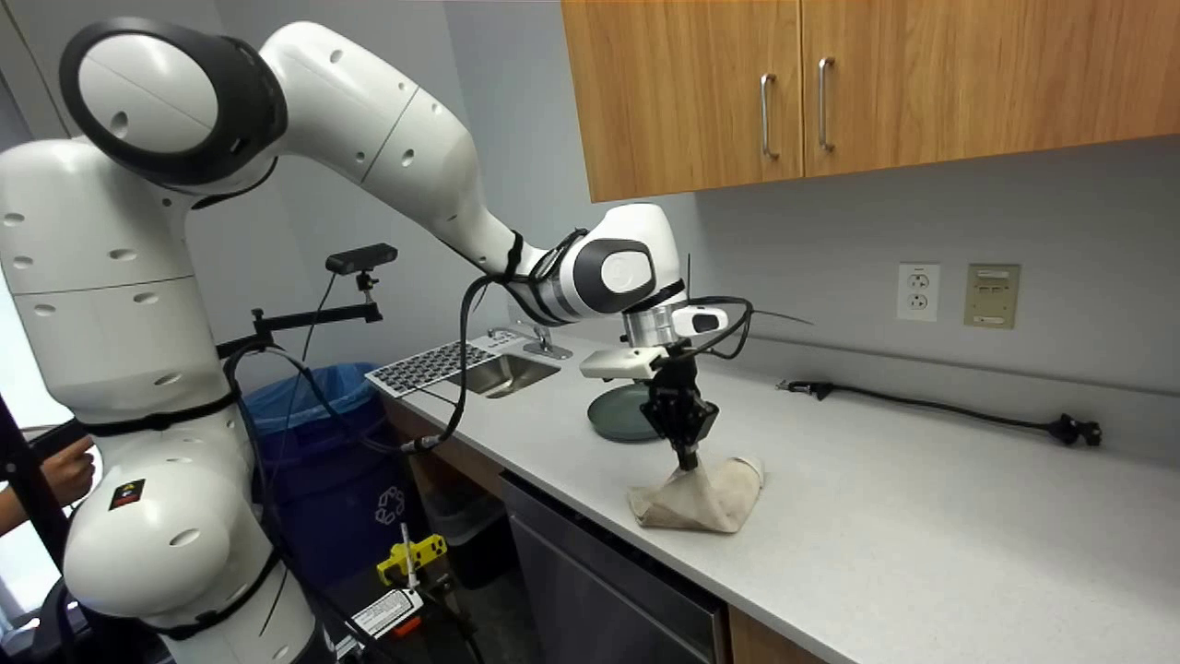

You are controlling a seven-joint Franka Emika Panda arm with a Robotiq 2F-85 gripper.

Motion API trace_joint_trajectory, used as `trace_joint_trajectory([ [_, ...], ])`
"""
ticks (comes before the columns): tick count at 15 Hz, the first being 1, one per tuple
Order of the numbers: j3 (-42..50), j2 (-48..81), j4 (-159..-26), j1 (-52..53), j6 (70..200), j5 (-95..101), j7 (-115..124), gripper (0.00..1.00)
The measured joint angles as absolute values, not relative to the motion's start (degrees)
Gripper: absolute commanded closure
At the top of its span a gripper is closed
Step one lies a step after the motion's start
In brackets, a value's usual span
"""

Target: Fold the towel into a triangle twice

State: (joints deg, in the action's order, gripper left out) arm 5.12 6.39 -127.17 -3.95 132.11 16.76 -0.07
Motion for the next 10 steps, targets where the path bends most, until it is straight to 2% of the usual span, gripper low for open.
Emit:
trace_joint_trajectory([
  [10, 4.5, 17.1, -119.2, -0.5, 146.5, 20.9, 10.2, 1.00],
])
